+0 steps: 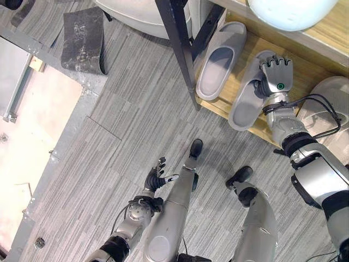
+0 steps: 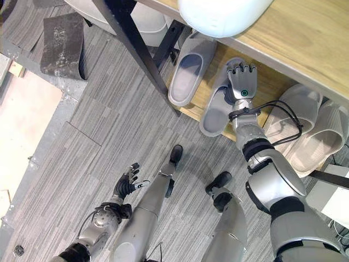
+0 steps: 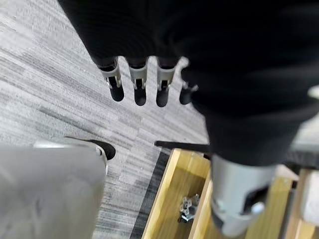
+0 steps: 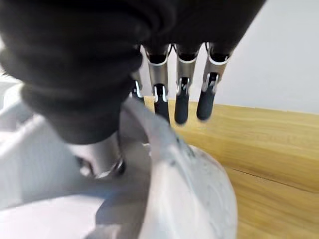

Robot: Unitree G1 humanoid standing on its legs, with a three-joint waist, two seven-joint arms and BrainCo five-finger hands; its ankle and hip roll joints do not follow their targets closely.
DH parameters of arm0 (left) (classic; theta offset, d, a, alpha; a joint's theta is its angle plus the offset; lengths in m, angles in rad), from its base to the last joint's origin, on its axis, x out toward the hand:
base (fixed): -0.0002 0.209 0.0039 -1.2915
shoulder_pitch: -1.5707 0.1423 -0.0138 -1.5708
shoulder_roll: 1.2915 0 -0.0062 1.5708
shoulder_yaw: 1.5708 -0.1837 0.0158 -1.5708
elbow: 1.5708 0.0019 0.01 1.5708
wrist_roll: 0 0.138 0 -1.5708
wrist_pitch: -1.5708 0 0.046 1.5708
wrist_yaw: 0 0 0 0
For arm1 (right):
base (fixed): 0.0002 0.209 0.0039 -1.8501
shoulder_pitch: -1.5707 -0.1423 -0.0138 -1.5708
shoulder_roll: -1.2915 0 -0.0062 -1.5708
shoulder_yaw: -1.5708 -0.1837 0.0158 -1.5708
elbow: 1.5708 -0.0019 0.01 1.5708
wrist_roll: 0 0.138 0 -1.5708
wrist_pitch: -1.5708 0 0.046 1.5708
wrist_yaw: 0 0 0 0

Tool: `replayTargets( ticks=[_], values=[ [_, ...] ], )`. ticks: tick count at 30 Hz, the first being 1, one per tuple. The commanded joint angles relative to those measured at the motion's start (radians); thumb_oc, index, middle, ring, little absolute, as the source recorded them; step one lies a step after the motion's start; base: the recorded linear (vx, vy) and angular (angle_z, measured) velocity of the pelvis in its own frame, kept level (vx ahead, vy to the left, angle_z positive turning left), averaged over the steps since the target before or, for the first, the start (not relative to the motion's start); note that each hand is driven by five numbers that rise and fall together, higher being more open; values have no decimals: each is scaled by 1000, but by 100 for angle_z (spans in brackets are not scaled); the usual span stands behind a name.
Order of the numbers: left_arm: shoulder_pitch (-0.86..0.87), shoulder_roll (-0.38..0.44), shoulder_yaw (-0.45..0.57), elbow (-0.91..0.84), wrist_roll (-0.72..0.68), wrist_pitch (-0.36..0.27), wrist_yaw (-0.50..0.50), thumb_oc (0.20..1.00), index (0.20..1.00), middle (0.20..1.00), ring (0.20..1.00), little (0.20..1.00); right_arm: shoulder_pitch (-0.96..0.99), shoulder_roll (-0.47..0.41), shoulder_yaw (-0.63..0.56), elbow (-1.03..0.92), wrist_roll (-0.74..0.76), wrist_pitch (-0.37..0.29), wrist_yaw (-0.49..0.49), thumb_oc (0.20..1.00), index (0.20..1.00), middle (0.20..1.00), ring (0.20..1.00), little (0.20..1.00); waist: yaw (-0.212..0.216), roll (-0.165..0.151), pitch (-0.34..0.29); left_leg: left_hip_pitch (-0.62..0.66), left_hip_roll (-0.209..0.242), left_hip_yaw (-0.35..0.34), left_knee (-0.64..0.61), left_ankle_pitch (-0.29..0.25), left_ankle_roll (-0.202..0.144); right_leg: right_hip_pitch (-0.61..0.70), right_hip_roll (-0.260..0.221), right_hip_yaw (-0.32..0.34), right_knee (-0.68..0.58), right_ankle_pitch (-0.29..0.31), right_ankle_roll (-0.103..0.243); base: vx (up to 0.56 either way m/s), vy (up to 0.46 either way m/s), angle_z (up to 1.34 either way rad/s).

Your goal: Arrange the slippers neatly on the shoe rack.

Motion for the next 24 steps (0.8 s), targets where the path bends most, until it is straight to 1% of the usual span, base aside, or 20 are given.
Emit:
replayTargets(
  ticks=[1, 5, 7, 8, 9, 10, 11, 13, 14, 15, 17, 18, 19, 20, 22, 23, 24],
  values=[
    [-16, -1, -11, -25, -12, -25, 11, 1000, 1000, 1000, 1000, 1000, -27, -45, 17, 47, 69, 20, 34, 1000, 1000, 1000, 1000, 1000, 10, 31, 16, 19, -27, 12, 134, -130, -1, 11, 41, 13, -54, 24, 53, 0, -2, 3],
    [-24, 1, -11, -36, -14, -21, 15, 1000, 1000, 1000, 1000, 1000, -46, -47, 7, 47, 90, 22, 29, 1000, 1000, 1000, 1000, 1000, 7, 33, 24, 26, -26, 15, 131, -130, -1, 15, 41, 15, -58, 24, 54, -1, -4, -5],
    [-42, -7, -7, -47, -11, -11, 29, 1000, 1000, 1000, 1000, 1000, -55, -53, -58, -43, 179, -7, -15, 1000, 1000, 1000, 1000, 1000, -10, 33, 33, 47, -25, 20, 118, -131, -1, 32, 44, 18, -70, 25, 54, 11, -2, -2],
    [-42, -7, -7, -46, -11, -11, 29, 1000, 1000, 1000, 1000, 1000, -53, -53, -59, -45, 179, -6, -15, 1000, 1000, 1000, 1000, 1000, -10, 33, 34, 49, -25, 20, 117, -130, -1, 34, 44, 17, -70, 25, 54, 0, 0, 0],
    [-46, -8, -5, -44, -9, -9, 35, 1000, 1000, 1000, 1000, 1000, -47, -57, -81, -101, 202, -15, -28, 1000, 1000, 1000, 1000, 1000, -16, 32, 37, 55, -23, 21, 116, -132, -2, 38, 44, 17, -71, 22, 54, 33, -7, -3],
    [-51, -19, 4, -35, -5, -5, 46, 1000, 1000, 1000, 1000, 1000, -19, -51, -134, -228, 245, -43, -52, 1000, 1000, 1000, 1000, 1000, -32, 29, 42, 67, -19, 26, 113, -136, -4, 49, 45, 17, -73, 18, 54, 33, -7, -3],
    [-51, -18, 3, -35, -5, -5, 46, 1000, 1000, 1000, 1000, 1000, -15, -53, -137, -234, 244, -41, -51, 1000, 1000, 1000, 1000, 1000, -31, 29, 42, 69, -19, 25, 113, -136, -4, 51, 45, 17, -73, 18, 55, 37, -6, 0],
    [-49, -27, 17, -36, -5, -3, 56, 1000, 1000, 1000, 1000, 1000, 39, -45, -202, -404, 276, -64, -61, 1000, 1000, 1000, 1000, 1000, -51, 26, 46, 78, -18, 30, 114, -145, -4, 56, 48, 22, -73, 13, 54, 0, 0, 0],
    [-48, -26, 15, -36, -5, -3, 56, 1000, 1000, 1000, 1000, 1000, 45, -46, -206, -413, 273, -61, -58, 1000, 1000, 1000, 1000, 1000, -50, 25, 45, 79, -18, 30, 114, -145, -4, 57, 47, 22, -73, 13, 54, 37, 16, 1],
    [-46, -39, 17, -27, -5, -3, 65, 1000, 1000, 1000, 1000, 1000, 122, -18, -284, -553, 297, -90, -79, 1000, 1000, 1000, 1000, 1000, -65, 22, 48, 82, -16, 34, 120, -154, -3, 61, 48, 26, -71, 9, 55, 33, 12, 1],
    [-49, -52, 18, -13, 1, -1, 75, 1000, 1000, 1000, 1000, 1000, 210, 23, -350, -667, 329, -141, -93, 1000, 1000, 1000, 1000, 1000, -81, 18, 51, 83, -12, 39, 128, -161, 0, 69, 49, 29, -71, 6, 56, 35, 11, -5],
    [-46, -52, 14, -11, 3, -2, 74, 1000, 1000, 1000, 1000, 1000, 257, 29, -371, -709, 323, -149, -88, 1000, 1000, 1000, 1000, 1000, -84, 15, 51, 87, -10, 40, 129, -164, 1, 71, 48, 30, -70, 5, 57, 30, 10, -9],
    [-43, -57, 12, -10, 10, -1, 78, 1000, 1000, 1000, 1000, 1000, 332, 67, -404, -765, 349, -190, -87, 1000, 1000, 1000, 1000, 1000, -96, 13, 56, 94, -7, 45, 130, -166, 2, 77, 47, 30, -71, 6, 60, 22, 7, -9],
    [-42, -61, 8, -3, 17, 2, 79, 1000, 1000, 1000, 1000, 1000, 368, 82, -412, -795, 354, -204, -78, 1000, 1000, 1000, 1000, 1000, -101, 9, 56, 97, -5, 48, 129, -168, 3, 80, 48, 32, -73, 8, 61, 23, 7, -14],
    [-41, -63, 2, -10, 23, 10, 83, 1000, 1000, 1000, 1000, 1000, 446, 134, -420, -830, 416, -247, -43, 1000, 1000, 1000, 1000, 1000, -110, 5, 58, 104, -1, 54, 124, -168, 3, 85, 51, 33, -78, 9, 62, 9, 6, -19],
    [-40, -66, -1, -9, 25, 13, 85, 1000, 1000, 1000, 1000, 1000, 470, 159, -427, -843, 456, -268, -30, 1000, 1000, 1000, 1000, 1000, -113, 4, 59, 106, 1, 56, 124, -168, 3, 87, 52, 33, -79, 9, 62, 0, 12, -14],
    [-41, -69, -4, -9, 27, 17, 89, 1000, 1000, 1000, 1000, 1000, 501, 199, -428, -847, 531, -304, -7, 1000, 1000, 1000, 1000, 1000, -117, 2, 60, 110, 3, 58, 123, -168, 4, 90, 54, 35, -81, 9, 62, -4, 10, -13]
  ],
)
